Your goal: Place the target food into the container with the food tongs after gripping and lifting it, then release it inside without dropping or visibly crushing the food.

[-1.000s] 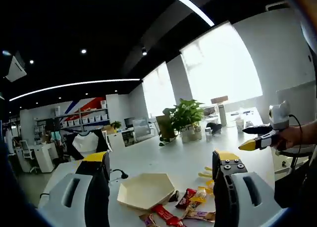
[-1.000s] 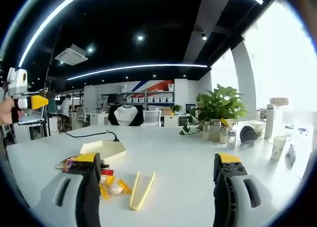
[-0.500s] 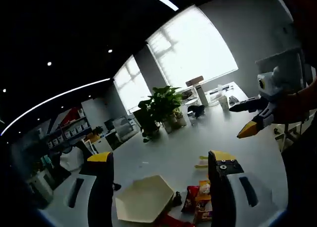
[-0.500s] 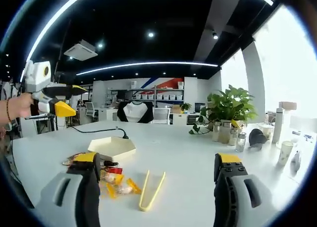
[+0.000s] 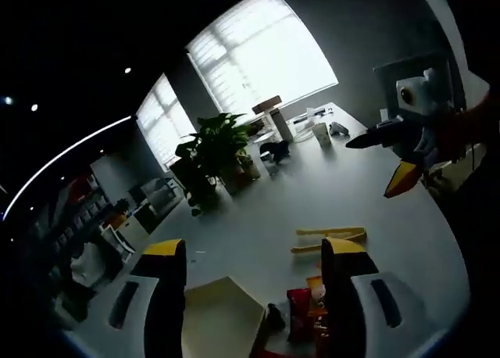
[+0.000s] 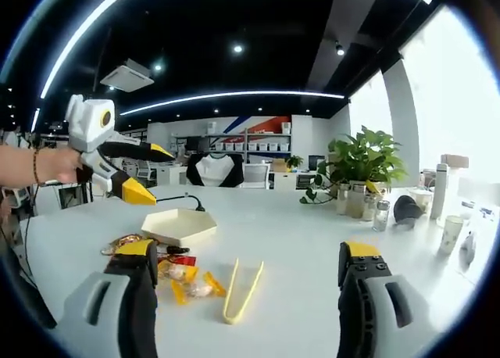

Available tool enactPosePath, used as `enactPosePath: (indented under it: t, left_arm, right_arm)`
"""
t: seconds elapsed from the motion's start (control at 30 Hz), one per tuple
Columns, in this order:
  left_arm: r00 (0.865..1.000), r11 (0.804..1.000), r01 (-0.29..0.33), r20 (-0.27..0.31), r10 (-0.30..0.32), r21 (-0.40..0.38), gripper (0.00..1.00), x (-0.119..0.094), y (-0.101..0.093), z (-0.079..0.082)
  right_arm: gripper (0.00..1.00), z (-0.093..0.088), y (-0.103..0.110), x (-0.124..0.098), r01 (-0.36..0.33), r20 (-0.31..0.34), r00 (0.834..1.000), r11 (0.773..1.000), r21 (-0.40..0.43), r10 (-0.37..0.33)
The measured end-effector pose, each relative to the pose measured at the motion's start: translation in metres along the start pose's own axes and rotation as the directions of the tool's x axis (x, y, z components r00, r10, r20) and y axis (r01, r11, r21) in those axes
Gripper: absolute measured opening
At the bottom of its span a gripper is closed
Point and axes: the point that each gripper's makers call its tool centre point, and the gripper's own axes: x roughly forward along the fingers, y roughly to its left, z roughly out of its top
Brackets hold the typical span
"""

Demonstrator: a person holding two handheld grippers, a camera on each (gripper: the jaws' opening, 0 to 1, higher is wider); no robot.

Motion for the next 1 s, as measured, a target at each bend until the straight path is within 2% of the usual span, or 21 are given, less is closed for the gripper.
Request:
enactPosePath:
  t: [0.17,0.3,0.4,0.57,0.67,0.73,0.77,0.8,0.9,1.0]
  left_arm:
    - [0.997,0.998,0.056,-0.048,-0.054,0.024,0.73,0.021,-0.007,-0.012]
    - [0.989,0.992,0.120,-0.088,-0.115,0.043,0.71,0.039,-0.014,-0.020]
    - [0.984,0.985,0.161,-0.089,-0.155,0.066,0.68,0.053,-0.019,-0.023]
    - [0.973,0.976,0.205,-0.126,-0.195,0.072,0.66,0.066,-0.025,-0.034]
    - [0.960,0.962,0.246,-0.168,-0.224,0.119,0.66,0.076,-0.029,-0.042]
    - [0.952,0.947,0.278,-0.178,-0.249,0.161,0.66,0.084,-0.030,-0.045]
    - [0.943,0.931,0.300,-0.214,-0.256,0.208,0.65,0.089,-0.029,-0.051]
    - [0.940,0.927,0.306,-0.225,-0.258,0.214,0.65,0.090,-0.029,-0.053]
    - [0.917,0.898,0.369,-0.254,-0.309,0.240,0.63,0.101,-0.036,-0.059]
    - [0.905,0.877,0.401,-0.264,-0.334,0.265,0.58,0.111,-0.037,-0.060]
  right_arm:
    - [0.98,-0.001,0.001,0.000,-0.004,-0.003,1.000,1.000,0.004,0.004]
    - [0.98,-0.003,0.002,0.000,-0.008,-0.008,1.000,1.000,0.006,0.008]
    - [0.96,-0.005,0.004,0.000,-0.018,-0.012,1.000,1.000,0.008,0.019]
    - [0.96,-0.009,0.007,0.003,-0.028,-0.024,0.999,1.000,0.007,0.028]
    - [0.96,-0.009,0.008,0.004,-0.033,-0.023,0.999,0.999,0.008,0.034]
    - [0.96,-0.010,0.009,0.004,-0.035,-0.025,0.999,0.999,0.007,0.035]
    - [0.96,-0.011,0.009,0.004,-0.036,-0.028,0.999,0.999,0.009,0.037]
    - [0.96,-0.012,0.008,0.004,-0.037,-0.030,0.999,0.999,0.011,0.037]
    - [0.96,-0.014,0.008,0.004,-0.036,-0.034,0.999,0.999,0.012,0.036]
    - [0.96,-0.014,0.008,0.003,-0.037,-0.038,0.999,0.999,0.010,0.037]
